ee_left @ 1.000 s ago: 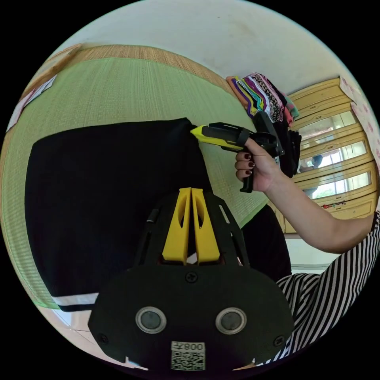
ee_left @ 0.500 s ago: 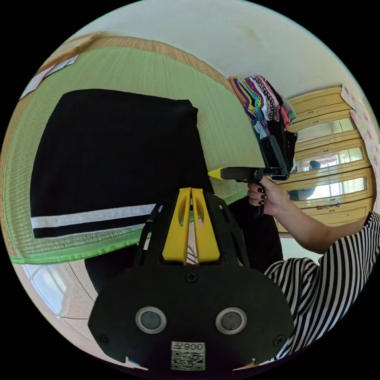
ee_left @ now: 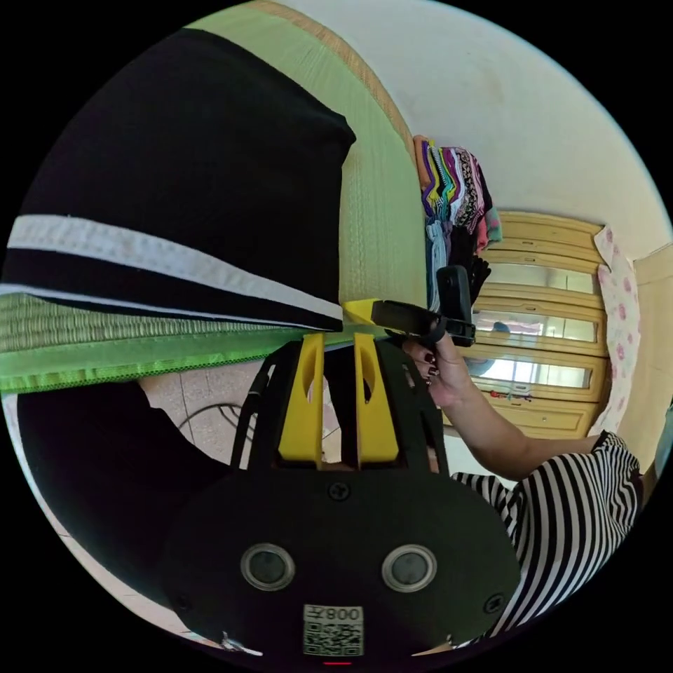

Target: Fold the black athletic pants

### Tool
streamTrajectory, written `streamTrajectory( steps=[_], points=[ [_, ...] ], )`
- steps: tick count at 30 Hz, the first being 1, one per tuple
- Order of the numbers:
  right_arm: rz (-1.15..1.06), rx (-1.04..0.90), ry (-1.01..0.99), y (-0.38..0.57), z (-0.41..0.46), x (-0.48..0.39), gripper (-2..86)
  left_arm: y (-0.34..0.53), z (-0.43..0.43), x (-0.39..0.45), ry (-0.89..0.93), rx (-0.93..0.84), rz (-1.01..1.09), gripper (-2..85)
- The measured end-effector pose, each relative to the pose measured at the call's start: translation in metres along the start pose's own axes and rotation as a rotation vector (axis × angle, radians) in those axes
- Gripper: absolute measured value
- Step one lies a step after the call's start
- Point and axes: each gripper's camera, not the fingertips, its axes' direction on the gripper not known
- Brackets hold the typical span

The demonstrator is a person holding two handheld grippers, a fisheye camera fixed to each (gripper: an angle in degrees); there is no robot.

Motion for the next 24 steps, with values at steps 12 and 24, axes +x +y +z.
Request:
streamTrajectory(
  steps=[12, 24],
  points=[
    [0.075, 0.02, -0.171, -0.002, -0.003, 0.026, 8.6, 0.023, -0.035, -0.052, 0.055, 0.068, -0.023, 1.5],
    [0.097, -0.007, -0.321, -0.012, 0.015, 0.029, 8.0, 0.043, -0.069, -0.091, 0.06, 0.061, 0.011, 1.1]
  ],
)
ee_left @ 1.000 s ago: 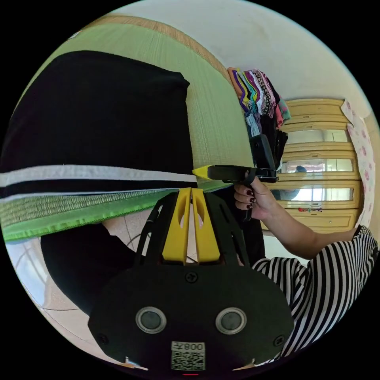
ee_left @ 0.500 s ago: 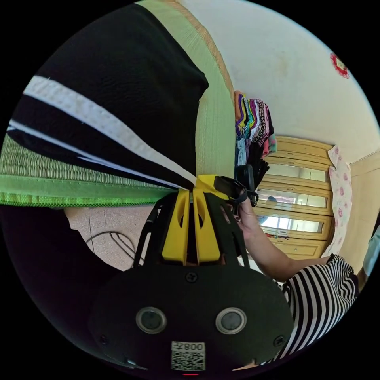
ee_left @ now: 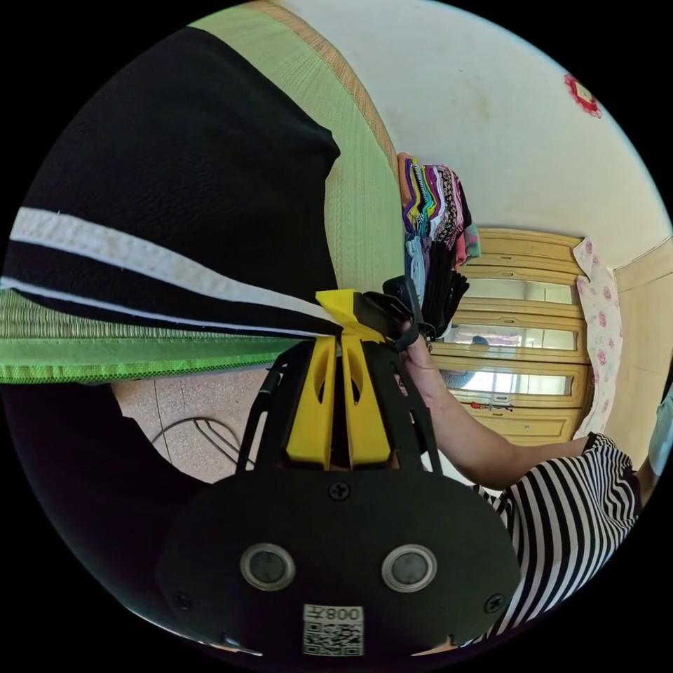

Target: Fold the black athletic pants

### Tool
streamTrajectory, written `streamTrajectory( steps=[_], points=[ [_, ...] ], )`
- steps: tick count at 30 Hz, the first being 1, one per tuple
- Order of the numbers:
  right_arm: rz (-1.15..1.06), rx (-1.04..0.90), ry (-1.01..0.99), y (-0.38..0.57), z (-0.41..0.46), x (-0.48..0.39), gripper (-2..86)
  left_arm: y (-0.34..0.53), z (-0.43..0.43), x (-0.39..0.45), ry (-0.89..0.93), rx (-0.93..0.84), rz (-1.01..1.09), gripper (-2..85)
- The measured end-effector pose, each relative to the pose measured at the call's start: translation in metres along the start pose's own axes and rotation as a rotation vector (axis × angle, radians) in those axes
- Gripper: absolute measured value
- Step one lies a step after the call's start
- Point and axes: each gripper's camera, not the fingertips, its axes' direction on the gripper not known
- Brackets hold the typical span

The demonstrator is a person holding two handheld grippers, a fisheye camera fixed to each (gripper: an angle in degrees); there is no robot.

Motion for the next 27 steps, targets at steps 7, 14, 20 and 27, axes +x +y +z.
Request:
streamTrajectory(
  steps=[7, 14, 20, 27],
  points=[
    [0.006, 0.009, -0.009, 0.002, 0.0, -0.006, 4.8, 0.019, -0.036, -0.026, 0.006, 0.019, 0.004, 0.9],
    [-0.024, 0.013, -0.024, 0.003, 0.001, -0.036, 3.1, 0.047, -0.093, -0.067, 0.061, 0.14, -0.08, 2.5],
    [-0.079, 0.008, -0.025, 0.003, 0.0, -0.076, 2.3, 0.062, -0.123, -0.096, 0.233, 0.242, -0.128, 7.6],
    [-0.109, 0.005, -0.017, 0.008, -0.001, -0.11, 2.3, 0.066, -0.132, -0.124, 0.501, 0.384, -0.209, 12.7]
  ],
)
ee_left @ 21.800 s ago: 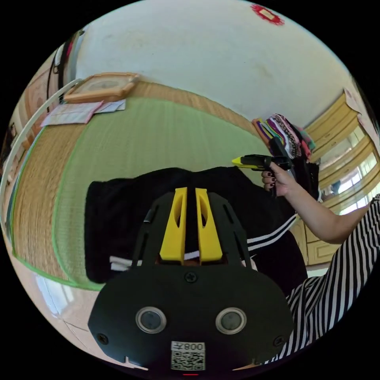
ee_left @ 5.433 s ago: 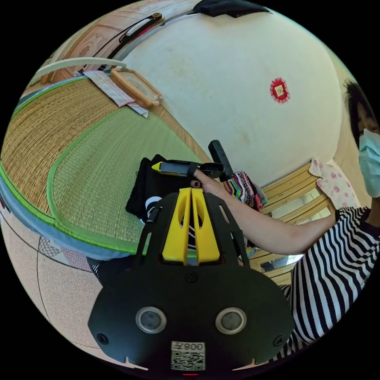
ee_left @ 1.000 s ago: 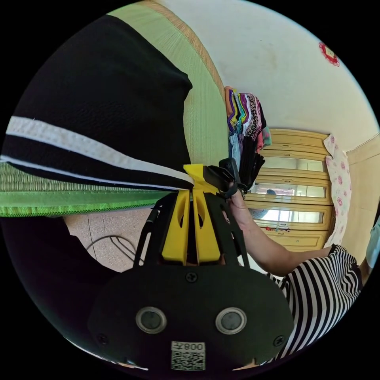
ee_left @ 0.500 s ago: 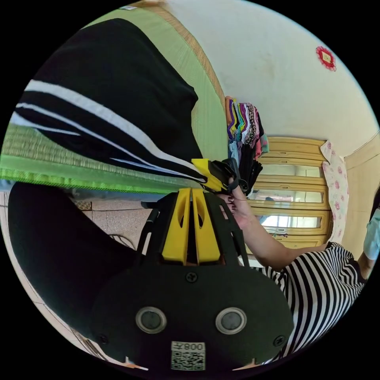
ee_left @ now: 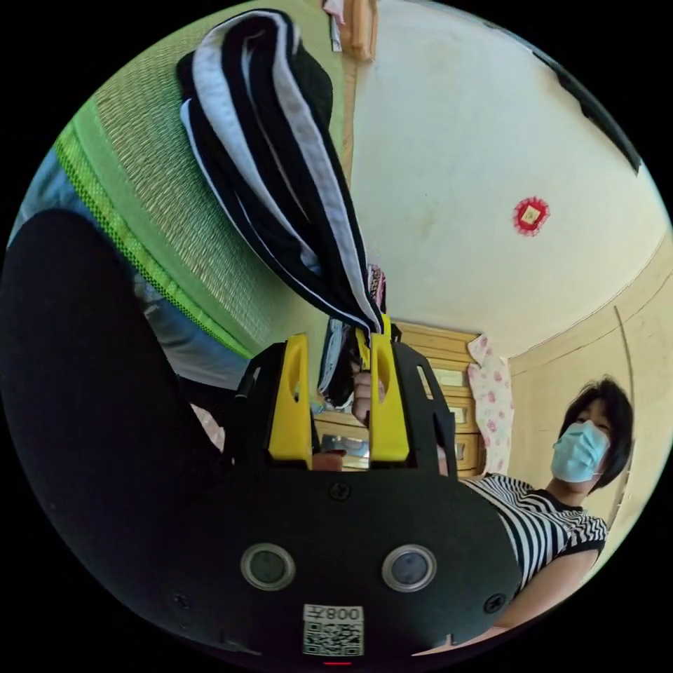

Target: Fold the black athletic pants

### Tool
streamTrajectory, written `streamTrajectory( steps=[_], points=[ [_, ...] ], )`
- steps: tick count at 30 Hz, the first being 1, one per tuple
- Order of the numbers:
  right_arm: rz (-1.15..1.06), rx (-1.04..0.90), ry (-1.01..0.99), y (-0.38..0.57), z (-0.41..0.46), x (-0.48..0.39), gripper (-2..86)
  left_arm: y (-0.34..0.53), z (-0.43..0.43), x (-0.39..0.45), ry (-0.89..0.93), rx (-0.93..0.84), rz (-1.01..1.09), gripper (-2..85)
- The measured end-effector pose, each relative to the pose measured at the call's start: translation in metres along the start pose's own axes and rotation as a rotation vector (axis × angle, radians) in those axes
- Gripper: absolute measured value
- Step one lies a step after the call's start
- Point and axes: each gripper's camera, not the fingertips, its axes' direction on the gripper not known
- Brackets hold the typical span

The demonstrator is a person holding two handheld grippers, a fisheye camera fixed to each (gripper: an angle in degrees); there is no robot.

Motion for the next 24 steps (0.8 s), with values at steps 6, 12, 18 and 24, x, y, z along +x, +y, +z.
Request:
streamTrajectory(
  steps=[6, 12, 18, 24],
  points=[
    [-0.02, -0.004, 0.01, 0.006, 0.0, -0.029, 2.4, -0.008, -0.012, -0.001, 0.039, 0.1, -0.02, 15.3],
    [-0.036, -0.002, 0.018, 0.014, -0.005, -0.055, 2.2, -0.013, -0.016, -0.001, 0.062, 0.199, -0.06, 17.5],
    [-0.034, -0.003, 0.019, 0.033, -0.018, -0.073, 2.0, -0.018, -0.018, 0.002, 0.022, 0.322, -0.109, 17.5],
    [-0.017, 0.019, 0.009, 0.062, -0.043, -0.087, 1.8, -0.028, 0.012, 0.008, -0.065, 0.308, -0.13, 14.5]
  ],
)
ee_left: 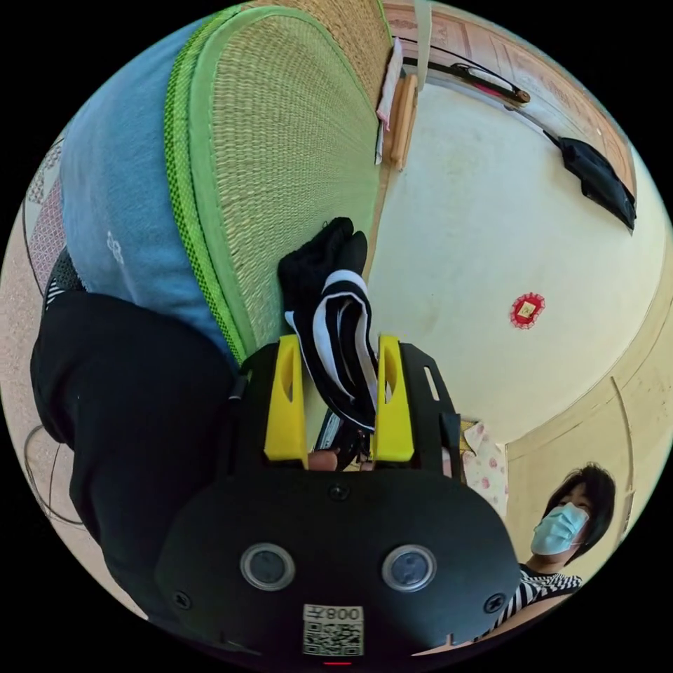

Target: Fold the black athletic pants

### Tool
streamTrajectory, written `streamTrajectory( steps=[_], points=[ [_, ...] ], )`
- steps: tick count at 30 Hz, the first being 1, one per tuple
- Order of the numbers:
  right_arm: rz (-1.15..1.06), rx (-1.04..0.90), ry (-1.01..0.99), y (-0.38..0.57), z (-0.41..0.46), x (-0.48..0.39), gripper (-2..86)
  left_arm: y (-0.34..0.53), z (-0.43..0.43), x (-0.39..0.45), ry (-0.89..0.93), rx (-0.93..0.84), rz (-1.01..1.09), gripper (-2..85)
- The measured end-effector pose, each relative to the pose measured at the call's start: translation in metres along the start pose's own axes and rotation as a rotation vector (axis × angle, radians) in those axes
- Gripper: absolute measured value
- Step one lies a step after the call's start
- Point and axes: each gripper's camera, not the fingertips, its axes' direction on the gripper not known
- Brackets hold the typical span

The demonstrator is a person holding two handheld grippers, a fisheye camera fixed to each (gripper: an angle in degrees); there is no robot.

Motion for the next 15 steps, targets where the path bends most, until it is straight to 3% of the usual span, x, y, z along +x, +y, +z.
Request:
streamTrajectory(
  steps=[5, 15],
  points=[
    [0.022, 0.02, 0.008, 0.031, -0.027, -0.013, 1.7, 0.019, 0.047, 0.008, -0.029, -0.041, -0.016, 9.0],
    [0.021, 0.067, -0.013, 0.101, -0.092, -0.047, 1.7, 0.08, 0.144, 0.057, -0.081, -0.13, 0.091, 7.0]
  ],
)
